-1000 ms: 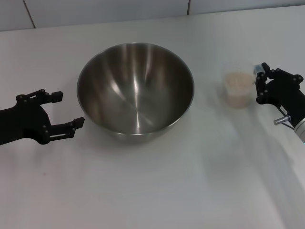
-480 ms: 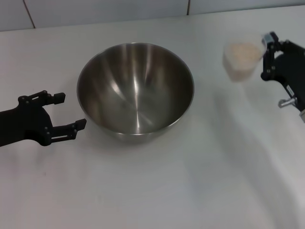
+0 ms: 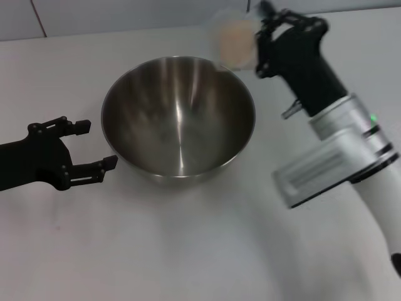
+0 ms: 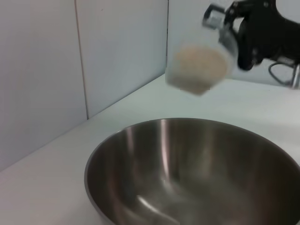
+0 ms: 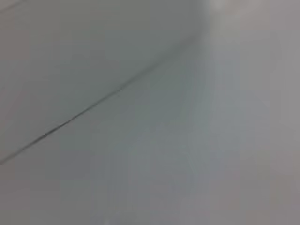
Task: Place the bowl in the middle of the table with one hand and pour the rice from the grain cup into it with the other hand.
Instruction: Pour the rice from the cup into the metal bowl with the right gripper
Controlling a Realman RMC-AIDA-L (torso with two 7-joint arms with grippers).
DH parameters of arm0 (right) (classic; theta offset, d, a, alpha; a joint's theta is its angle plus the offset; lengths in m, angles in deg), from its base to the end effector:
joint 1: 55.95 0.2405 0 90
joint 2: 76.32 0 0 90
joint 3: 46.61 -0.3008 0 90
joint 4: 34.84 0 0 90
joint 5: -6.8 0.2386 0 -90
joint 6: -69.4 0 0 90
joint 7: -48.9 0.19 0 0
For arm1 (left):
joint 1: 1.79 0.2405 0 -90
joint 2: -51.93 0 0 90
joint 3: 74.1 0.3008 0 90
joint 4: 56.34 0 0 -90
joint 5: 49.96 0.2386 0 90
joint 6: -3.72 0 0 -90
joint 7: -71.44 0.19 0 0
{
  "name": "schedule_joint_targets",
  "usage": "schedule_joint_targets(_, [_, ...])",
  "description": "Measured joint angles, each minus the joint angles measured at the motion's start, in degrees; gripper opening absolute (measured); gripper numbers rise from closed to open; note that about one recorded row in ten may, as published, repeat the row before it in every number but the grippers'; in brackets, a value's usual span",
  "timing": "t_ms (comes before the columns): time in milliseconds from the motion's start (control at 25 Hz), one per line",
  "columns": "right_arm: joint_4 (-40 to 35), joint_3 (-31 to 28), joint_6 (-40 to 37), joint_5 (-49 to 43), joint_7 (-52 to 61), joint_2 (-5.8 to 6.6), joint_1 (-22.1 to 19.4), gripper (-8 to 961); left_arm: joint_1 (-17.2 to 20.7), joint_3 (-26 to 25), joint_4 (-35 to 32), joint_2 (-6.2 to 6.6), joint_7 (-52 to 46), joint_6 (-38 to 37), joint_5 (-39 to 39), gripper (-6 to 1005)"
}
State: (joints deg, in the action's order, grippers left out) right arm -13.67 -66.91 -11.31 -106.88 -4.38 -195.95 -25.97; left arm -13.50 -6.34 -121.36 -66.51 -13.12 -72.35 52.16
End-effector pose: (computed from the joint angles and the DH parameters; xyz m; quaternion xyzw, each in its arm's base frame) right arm 0.2438 0.3937 -0.1037 -0.6981 -0.2294 0.1631 0.6583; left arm -0.2982 0.3597 -0.0431 -0.9549 -0.1431 -0.1555 0.2084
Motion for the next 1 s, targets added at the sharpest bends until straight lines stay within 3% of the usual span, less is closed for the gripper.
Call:
schedule_joint_targets(40, [2.43,0.00,3.14,-0.76,-13.89,-0.09,0.16,16,-0.03,0.00,-0.11,0.06,-0.13,-0.06,0.00,862])
schedule_joint_targets(80, [2.43,0.00,3.14,-0.76,-13.89,-0.09,0.16,16,-0.03,0.00,-0.11,0.06,-0.13,-0.06,0.00,862])
schedule_joint_targets(240, [3.36,-0.23,5.37,-6.93,-33.72,-0.18,-0.24,15,-0.07,0.00,-0.41,0.07,-0.22,-0.08,0.00,862])
schedule_joint_targets(400, [3.26,-0.34,5.29,-9.93,-40.24,-0.18,-0.38,15,-0.23,0.00,-0.52,0.06,-0.24,-0.10,0.00,862])
schedule_joint_targets(840, [5.14,0.15,12.58,-10.96,-74.52,-0.22,-0.36,14,-0.87,-0.15,-0.92,0.06,-0.85,-0.48,0.00,862])
schedule_joint_targets(1000, [5.56,0.17,13.25,-11.31,-82.09,-0.23,-0.30,15,-0.91,-0.14,-0.92,0.06,-0.92,-0.48,0.00,862])
